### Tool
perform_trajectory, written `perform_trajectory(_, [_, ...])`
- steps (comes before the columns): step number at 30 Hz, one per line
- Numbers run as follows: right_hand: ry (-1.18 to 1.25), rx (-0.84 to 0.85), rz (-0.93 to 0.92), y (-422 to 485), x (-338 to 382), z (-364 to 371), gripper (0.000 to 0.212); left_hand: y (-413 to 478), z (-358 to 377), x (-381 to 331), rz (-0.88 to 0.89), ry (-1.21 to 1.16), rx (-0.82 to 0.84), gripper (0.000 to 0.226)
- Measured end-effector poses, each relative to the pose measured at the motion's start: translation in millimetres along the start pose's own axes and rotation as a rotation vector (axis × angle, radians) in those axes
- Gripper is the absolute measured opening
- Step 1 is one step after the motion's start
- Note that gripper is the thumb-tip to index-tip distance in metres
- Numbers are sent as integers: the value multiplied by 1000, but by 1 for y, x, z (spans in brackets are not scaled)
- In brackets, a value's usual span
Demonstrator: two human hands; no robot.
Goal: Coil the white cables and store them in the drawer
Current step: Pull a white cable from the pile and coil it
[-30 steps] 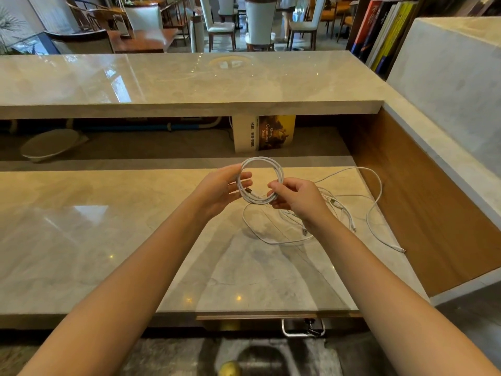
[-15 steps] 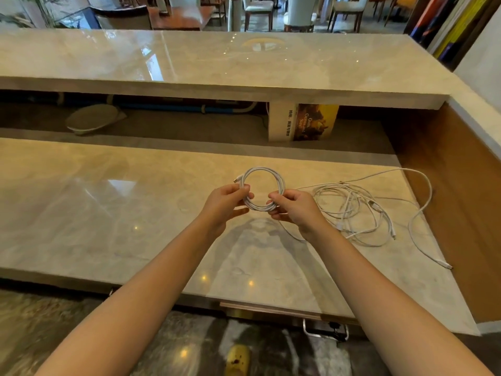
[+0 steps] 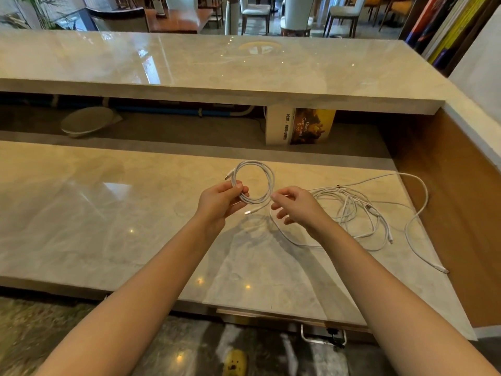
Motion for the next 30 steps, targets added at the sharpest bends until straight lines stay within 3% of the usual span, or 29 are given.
perform_trajectory(4, [-105, -47, -31, 6, 3, 0, 24, -3, 10, -3, 23, 27, 66, 11])
perform_trajectory(12, [378, 8, 25, 6, 7, 0, 16, -4, 15, -4, -74, -174, 162, 14])
perform_trajectory(15, [455, 16, 40, 6, 7, 1, 10, -2, 14, -4, -74, -159, 166, 16])
perform_trajectory(22, [408, 64, 81, 9, -8, 2, 2, 5, -3, 9, -72, 39, 109, 26])
perform_trajectory(25, [390, 97, 164, 13, -23, 6, 6, 14, -20, 22, -63, 153, 28, 35])
perform_trajectory(30, [210, 14, 254, 21, -64, 33, 17, 27, -39, 57, -90, 318, -82, 27])
Point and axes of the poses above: each hand's wrist, its own y-axis towards the middle knuckle, its own z-axis out of the palm, x = y × z, the point moved 4 cm from there along y, towards the middle knuckle, and after that the axes turned 14 degrees about y, right-handed, at the moved point
